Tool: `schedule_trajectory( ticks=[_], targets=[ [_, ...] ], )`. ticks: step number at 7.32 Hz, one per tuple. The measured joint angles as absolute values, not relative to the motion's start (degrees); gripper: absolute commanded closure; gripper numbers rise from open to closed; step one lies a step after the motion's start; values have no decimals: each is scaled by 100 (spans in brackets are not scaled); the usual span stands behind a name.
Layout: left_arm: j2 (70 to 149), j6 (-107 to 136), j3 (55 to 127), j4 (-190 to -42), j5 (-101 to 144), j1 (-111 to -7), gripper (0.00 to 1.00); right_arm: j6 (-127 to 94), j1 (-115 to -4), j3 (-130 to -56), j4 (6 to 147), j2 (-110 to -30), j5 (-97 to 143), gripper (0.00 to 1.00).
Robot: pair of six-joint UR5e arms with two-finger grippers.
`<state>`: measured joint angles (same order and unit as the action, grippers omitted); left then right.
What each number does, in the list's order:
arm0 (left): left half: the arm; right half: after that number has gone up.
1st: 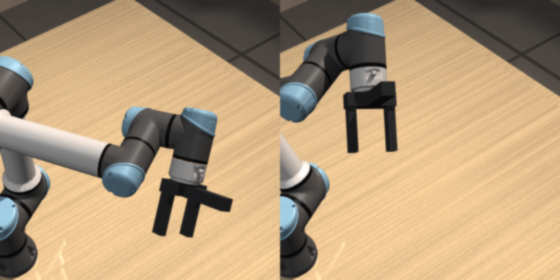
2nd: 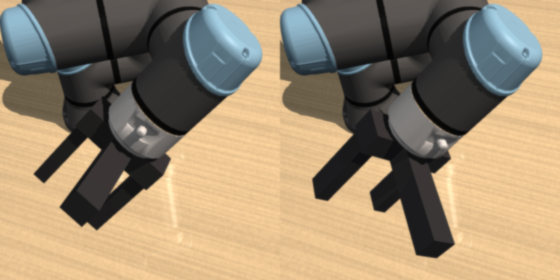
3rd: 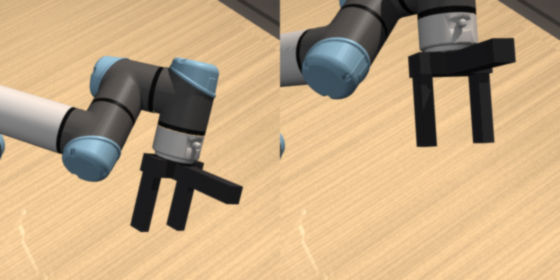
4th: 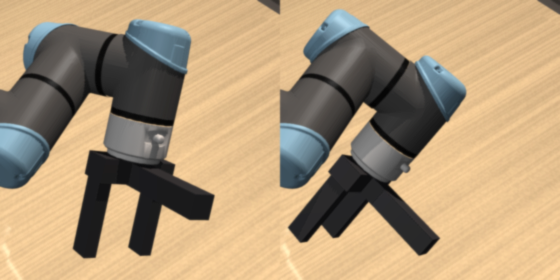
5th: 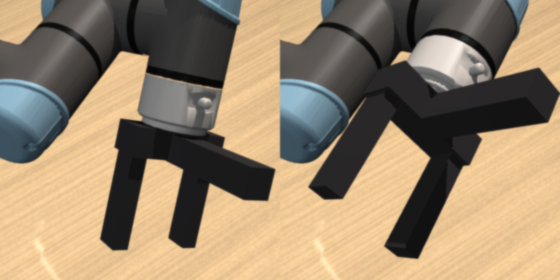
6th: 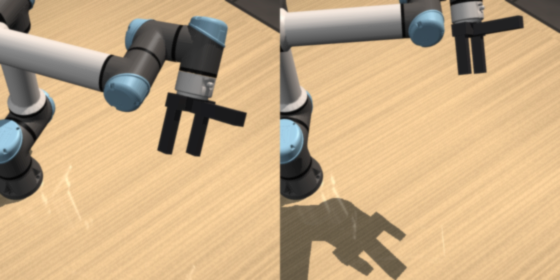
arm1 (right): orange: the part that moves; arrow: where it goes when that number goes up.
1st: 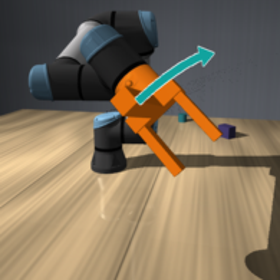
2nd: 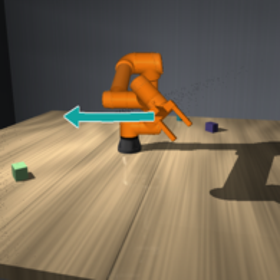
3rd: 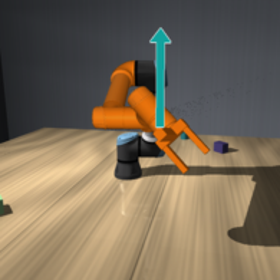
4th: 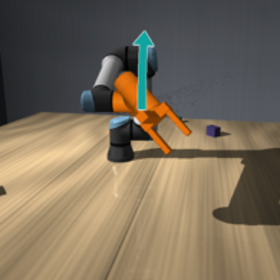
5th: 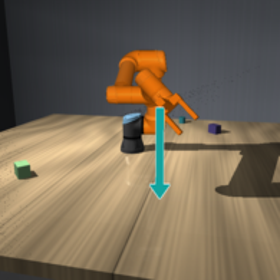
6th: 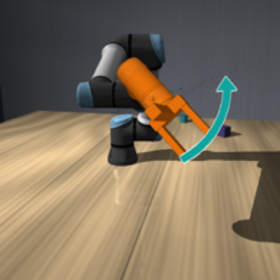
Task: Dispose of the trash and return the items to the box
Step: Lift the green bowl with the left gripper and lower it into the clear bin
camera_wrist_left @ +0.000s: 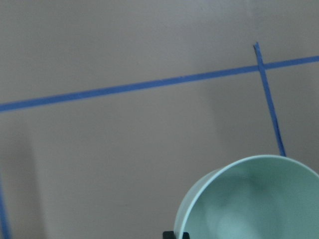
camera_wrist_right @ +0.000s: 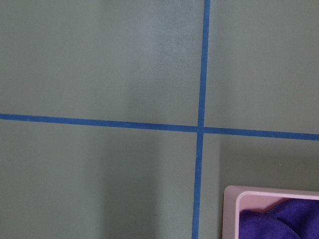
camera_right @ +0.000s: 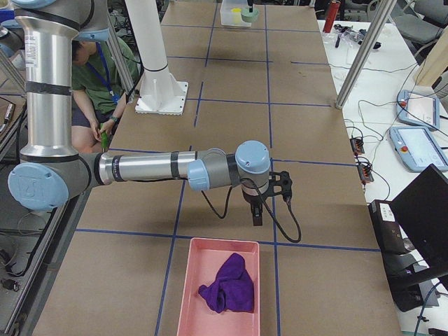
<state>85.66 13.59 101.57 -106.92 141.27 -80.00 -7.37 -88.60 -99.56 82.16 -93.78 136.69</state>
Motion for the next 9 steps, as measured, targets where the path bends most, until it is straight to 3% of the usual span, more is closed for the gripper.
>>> schedule_trajectory(
  ticks=[3, 6, 9],
  targets=[
    [8887, -482, 9106, -9566, 14126, -9309, 100, -738, -8863, -10007, 8209, -9373, 14021, 0],
    [8920, -1132, 7549, -9537, 14092, -10180, 100, -736, -8864, -10021, 8207, -9370, 14035, 0],
    [8906, -1150, 6578, -10058, 13947, -10441, 100, -730, -8860, -10049, 8206, -9369, 14011, 0]
  ],
)
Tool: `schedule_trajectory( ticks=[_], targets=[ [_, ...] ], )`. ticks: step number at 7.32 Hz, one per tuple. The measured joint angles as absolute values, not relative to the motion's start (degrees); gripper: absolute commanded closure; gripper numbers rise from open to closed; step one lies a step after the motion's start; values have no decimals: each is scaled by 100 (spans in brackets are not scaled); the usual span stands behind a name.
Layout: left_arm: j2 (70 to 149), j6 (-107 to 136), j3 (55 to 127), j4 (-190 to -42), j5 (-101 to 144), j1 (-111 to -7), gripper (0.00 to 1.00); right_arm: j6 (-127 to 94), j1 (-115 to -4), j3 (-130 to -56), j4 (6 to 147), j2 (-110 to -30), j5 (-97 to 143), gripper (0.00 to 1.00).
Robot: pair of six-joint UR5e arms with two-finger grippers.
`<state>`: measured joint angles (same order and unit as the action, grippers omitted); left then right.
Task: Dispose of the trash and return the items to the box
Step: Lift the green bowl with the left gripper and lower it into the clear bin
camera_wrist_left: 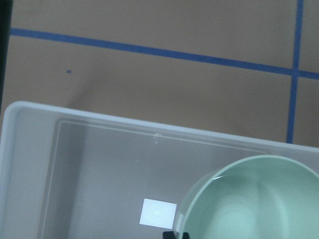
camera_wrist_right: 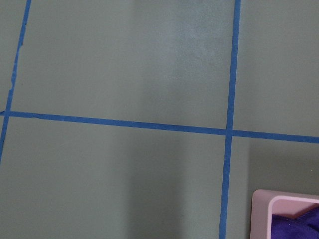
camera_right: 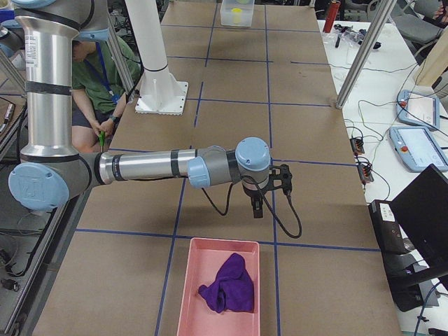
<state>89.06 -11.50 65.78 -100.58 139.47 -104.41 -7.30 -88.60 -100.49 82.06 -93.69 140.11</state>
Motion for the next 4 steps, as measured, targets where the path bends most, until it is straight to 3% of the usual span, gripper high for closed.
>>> schedule_trajectory(
  ticks=[1, 2, 3, 4],
  targets=[
    [8904, -1132, 6404, -10282, 13830, -10453, 100, -730, -8860, -10051, 8208, -9369, 14007, 0],
    [8904, -1103, 6302, -10463, 13725, -10461, 92, -730, -8860, -10054, 8207, -9369, 14008, 0],
    [8904, -1044, 6231, -10631, 13554, -10488, 65, -730, -8859, -10054, 8205, -9369, 14009, 0],
    [8903, -939, 6187, -10782, 13361, -10526, 1, -729, -8859, -10054, 8207, -9369, 14011, 0]
  ],
)
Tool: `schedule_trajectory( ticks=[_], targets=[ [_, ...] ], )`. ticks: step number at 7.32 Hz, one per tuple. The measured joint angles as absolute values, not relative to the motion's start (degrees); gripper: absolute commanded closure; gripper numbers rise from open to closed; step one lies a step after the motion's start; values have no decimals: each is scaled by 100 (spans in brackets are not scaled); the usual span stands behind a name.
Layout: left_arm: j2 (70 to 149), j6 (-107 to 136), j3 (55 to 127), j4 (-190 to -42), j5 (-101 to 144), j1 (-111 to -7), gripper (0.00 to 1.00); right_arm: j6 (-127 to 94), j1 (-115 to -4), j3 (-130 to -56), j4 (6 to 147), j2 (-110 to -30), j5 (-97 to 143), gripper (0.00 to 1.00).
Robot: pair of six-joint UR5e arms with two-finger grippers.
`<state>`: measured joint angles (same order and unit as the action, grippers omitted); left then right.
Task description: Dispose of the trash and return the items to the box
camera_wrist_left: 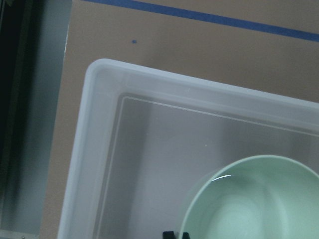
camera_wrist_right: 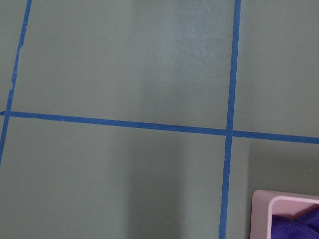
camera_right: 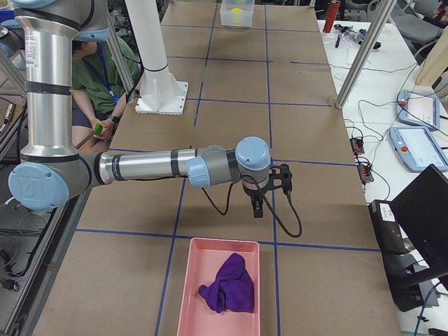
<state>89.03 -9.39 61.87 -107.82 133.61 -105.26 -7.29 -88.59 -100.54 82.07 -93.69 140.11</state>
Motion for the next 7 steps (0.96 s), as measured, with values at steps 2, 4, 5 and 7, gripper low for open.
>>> schedule_trajectory(
  ticks=[2, 4, 5, 7],
  targets=[
    [8898, -662, 6180, -10918, 13229, -10551, 0, -731, -8861, -10076, 8209, -9371, 14021, 0],
    [8857, -559, 6371, -10937, 13212, -10555, 0, -732, -8867, -10097, 8209, -9373, 14023, 0],
    [8810, -528, 6690, -10933, 13209, -10555, 0, -730, -8867, -10116, 8209, -9384, 14016, 0],
    [8760, -247, 7704, -10934, 13214, -10556, 0, -730, -8868, -10190, 8209, -9425, 14002, 0]
  ],
)
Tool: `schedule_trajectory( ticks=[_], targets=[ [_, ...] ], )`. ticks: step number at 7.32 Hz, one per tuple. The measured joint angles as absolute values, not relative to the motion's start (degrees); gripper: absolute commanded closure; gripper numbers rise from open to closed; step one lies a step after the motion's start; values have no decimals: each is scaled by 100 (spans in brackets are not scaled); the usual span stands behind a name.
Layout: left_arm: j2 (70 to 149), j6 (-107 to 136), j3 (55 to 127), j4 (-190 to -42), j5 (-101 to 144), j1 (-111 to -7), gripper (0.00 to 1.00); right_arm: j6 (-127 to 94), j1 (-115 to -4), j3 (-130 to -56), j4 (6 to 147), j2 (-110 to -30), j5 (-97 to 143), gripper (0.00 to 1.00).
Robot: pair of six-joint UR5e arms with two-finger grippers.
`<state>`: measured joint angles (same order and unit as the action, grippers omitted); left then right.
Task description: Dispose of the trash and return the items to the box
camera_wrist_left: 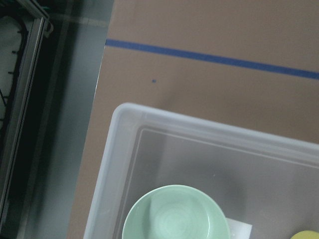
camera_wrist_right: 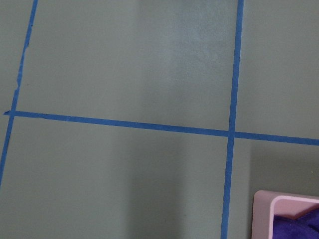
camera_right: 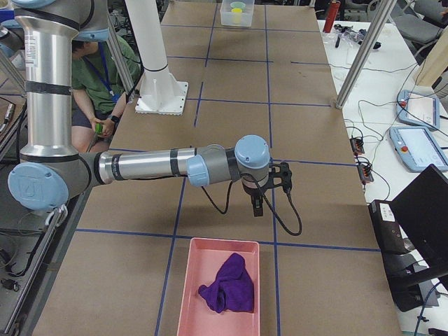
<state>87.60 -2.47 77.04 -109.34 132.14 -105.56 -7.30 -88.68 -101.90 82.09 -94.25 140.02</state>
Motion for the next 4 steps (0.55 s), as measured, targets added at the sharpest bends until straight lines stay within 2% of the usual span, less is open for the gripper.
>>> schedule_trajectory(
  ticks=[2, 4],
  targets=[
    [8769, -100, 8640, -11069, 13236, -10542, 0, -729, -8868, -10217, 8209, -9458, 14021, 0],
    [8790, -83, 8977, -11168, 13211, -10155, 0, -733, -8868, -10217, 8209, -9465, 14019, 0]
  ],
)
